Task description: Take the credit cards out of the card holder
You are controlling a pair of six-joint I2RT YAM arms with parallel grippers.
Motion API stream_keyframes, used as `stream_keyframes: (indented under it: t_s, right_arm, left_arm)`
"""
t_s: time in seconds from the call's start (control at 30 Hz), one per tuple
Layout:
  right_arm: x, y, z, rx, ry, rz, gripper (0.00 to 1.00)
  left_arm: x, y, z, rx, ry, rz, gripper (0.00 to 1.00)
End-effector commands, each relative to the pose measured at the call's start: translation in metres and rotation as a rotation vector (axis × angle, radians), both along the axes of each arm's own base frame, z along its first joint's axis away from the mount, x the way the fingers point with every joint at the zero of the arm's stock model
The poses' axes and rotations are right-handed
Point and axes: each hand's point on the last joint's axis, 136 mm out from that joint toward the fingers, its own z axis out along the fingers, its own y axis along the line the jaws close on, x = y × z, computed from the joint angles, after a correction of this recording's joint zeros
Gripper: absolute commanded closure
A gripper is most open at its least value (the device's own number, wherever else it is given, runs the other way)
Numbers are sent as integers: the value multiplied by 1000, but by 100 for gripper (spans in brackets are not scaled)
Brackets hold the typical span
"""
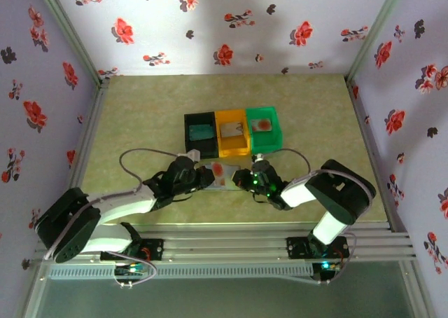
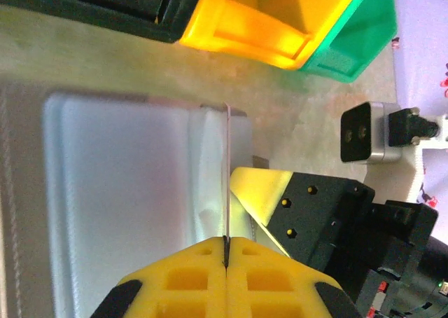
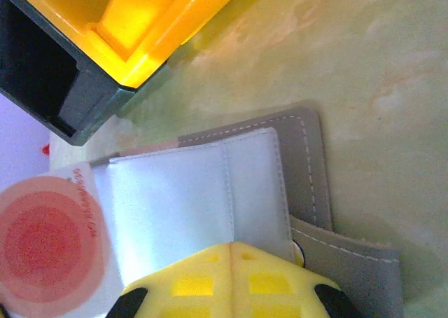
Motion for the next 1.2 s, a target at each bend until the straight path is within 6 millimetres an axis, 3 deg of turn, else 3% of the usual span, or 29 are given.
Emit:
stream_keyframes:
  t_s: [0.0,0.13,0.23,0.4,0.5,0.7,0.93,1.17]
  right_arm:
    - [-8,-5,-9,-73,31,38,97]
    - [-9,-5,1,-81,13,55,97]
    - [-11,-5,21,-94,-23,90,90]
    - [-18,-4,74,-137,-125,208,57]
    - [-26,1,95,-117,-167,327,45]
    - [-46,-2,122,-102,-217,538,39]
    - [-65,3,138,-37,-308,658,39]
    - [-89,17,152,117,-398,758,40]
  left_arm:
    - [0,5,4,8,-23,-8,100]
    - [-2,12,6,10,-21,-11,100]
    - [-4,25,18,1,-40,-21,100]
    - [-20,23,42,-25,-15,-221,100]
    - [-38,20,45,25,50,-379,100]
    - [-72,19,57,71,196,-577,100]
    - [-93,29,93,180,232,-754,100]
    - [-109,12,110,78,220,-881,100]
